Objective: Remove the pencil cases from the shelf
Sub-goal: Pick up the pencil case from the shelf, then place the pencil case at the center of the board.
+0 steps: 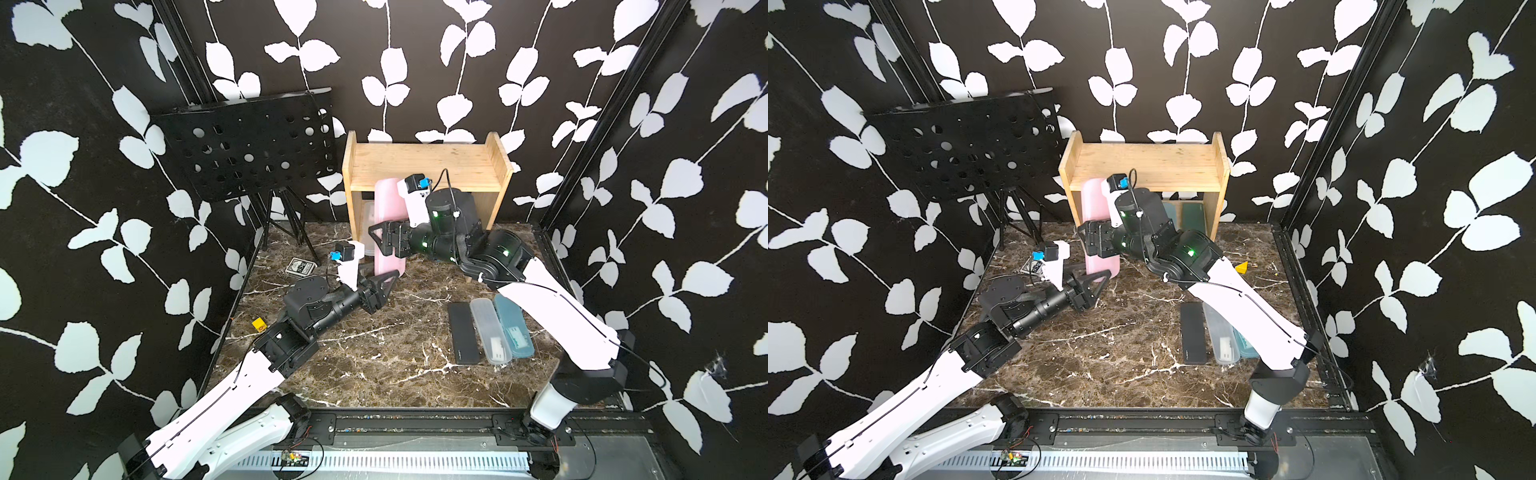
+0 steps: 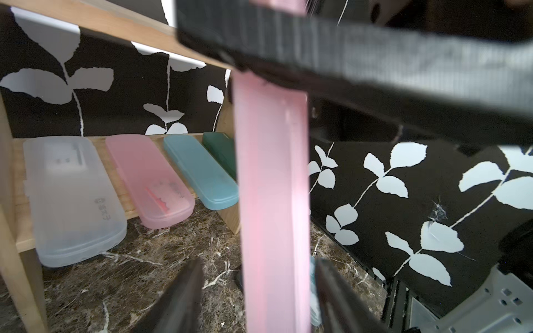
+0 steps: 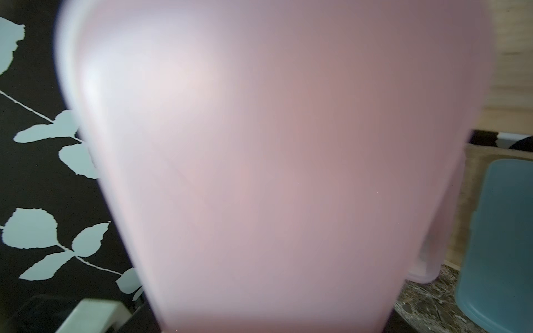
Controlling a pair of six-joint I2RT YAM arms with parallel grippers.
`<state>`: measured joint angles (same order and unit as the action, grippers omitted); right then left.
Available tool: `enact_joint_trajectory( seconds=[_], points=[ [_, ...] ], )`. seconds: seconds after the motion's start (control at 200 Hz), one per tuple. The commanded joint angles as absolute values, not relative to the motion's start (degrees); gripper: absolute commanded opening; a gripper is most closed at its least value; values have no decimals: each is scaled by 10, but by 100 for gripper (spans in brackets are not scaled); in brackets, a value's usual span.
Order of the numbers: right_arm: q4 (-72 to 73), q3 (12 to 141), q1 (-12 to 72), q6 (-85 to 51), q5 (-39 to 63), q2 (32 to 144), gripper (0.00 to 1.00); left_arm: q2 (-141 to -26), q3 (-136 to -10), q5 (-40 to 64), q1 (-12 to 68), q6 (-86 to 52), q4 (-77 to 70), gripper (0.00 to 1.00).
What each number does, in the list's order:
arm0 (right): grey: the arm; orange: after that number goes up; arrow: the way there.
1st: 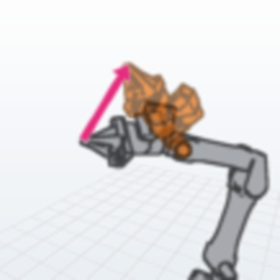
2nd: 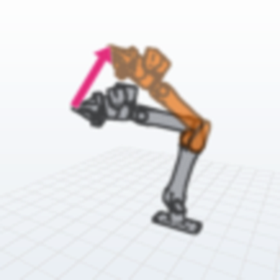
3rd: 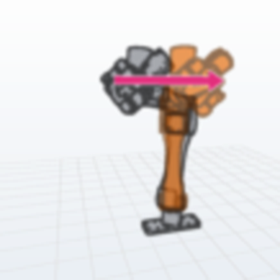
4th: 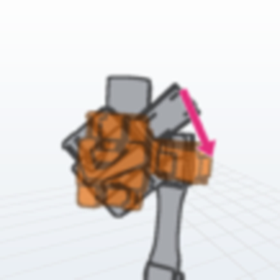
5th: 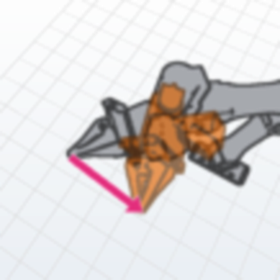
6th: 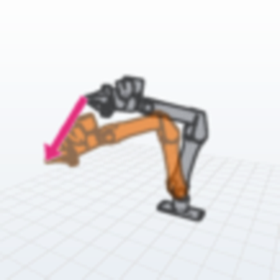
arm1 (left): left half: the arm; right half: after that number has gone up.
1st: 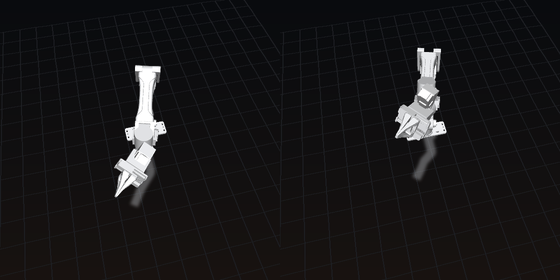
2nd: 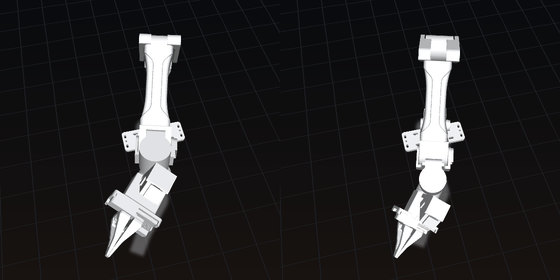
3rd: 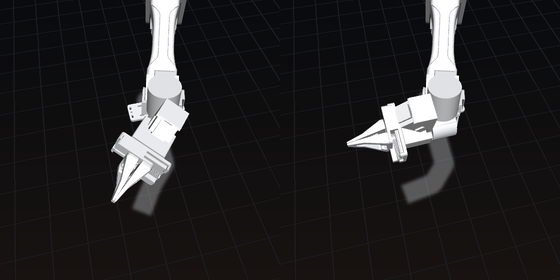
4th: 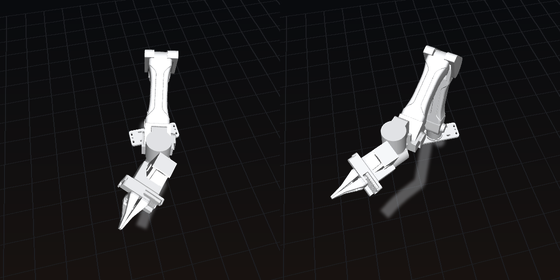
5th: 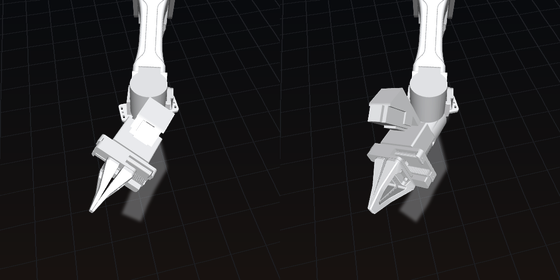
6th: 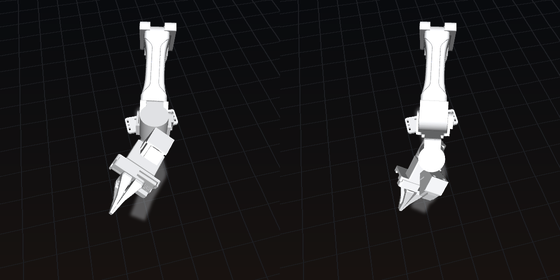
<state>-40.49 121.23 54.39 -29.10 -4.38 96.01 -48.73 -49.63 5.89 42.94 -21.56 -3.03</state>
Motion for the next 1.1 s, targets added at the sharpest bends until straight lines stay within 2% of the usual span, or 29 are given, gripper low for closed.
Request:
enact_joint_trajectory(
  seconds=[0.0, 0.18, 0.4, 0.625, 1.095],
  points=[
    [-400, 1172, 541, -281, -77, 922, 68, -469, -490, 18, 430, -210, -18, 99],
    [-417, 1081, 507, -302, -58, 866, 68, -432, -481, -51, 430, -203, 27, 99],
    [-429, 867, 469, -356, -38, 786, 68, -385, -476, -161, 430, -187, 93, 99],
    [-382, 684, 468, -420, -11, 768, 68, -395, -478, -168, 430, -167, 108, 99],
    [-362, 662, 468, -451, -29, 890, 68, -449, -466, -138, 430, -167, 82, 99]
  ],
)
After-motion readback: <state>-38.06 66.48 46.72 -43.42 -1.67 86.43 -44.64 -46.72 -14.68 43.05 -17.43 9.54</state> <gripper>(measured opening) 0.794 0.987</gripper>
